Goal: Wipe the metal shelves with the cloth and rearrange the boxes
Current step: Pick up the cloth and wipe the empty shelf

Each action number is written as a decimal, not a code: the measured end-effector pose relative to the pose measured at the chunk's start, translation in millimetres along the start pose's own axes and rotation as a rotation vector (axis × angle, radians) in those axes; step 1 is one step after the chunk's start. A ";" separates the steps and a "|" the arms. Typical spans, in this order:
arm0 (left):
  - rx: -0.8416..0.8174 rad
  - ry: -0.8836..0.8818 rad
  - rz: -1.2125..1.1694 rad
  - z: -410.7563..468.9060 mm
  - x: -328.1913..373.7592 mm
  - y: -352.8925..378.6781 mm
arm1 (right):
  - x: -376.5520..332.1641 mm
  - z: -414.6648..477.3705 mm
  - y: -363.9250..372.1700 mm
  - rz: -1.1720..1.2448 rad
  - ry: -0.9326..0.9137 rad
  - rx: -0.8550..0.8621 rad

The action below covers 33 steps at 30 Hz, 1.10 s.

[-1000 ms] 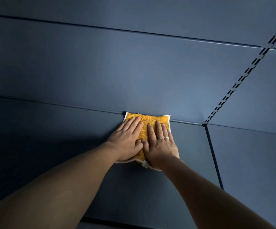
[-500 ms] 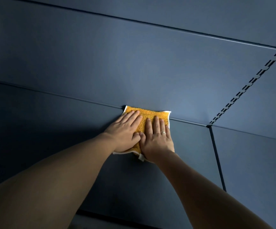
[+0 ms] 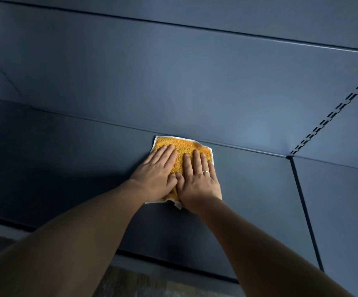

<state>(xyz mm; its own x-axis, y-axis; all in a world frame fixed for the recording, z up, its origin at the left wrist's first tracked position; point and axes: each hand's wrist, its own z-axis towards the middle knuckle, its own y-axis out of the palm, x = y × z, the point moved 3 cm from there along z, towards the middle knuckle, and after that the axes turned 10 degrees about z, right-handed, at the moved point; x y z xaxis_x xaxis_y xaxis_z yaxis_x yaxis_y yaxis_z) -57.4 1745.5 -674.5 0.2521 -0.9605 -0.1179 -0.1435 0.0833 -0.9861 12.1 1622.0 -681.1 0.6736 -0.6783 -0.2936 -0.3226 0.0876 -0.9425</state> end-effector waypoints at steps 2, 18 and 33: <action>-0.014 0.017 -0.001 -20.5 7.3 -0.3 | -4.2 -22.3 3.7 0.011 0.001 -0.022; -0.163 0.142 0.075 -117.5 38.9 -16.1 | -17.8 -139.2 -0.3 0.010 -0.016 -0.195; -0.109 0.097 0.004 -129.0 54.4 -17.9 | -18.5 -140.3 1.4 0.096 -0.033 -0.087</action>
<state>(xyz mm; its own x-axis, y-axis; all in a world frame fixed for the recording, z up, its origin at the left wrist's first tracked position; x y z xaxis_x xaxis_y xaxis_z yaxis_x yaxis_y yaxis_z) -164.6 1657.6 -648.2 0.1586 -0.9817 -0.1051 -0.2486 0.0633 -0.9665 -94.1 1532.3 -654.6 0.6579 -0.6455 -0.3880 -0.4419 0.0863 -0.8929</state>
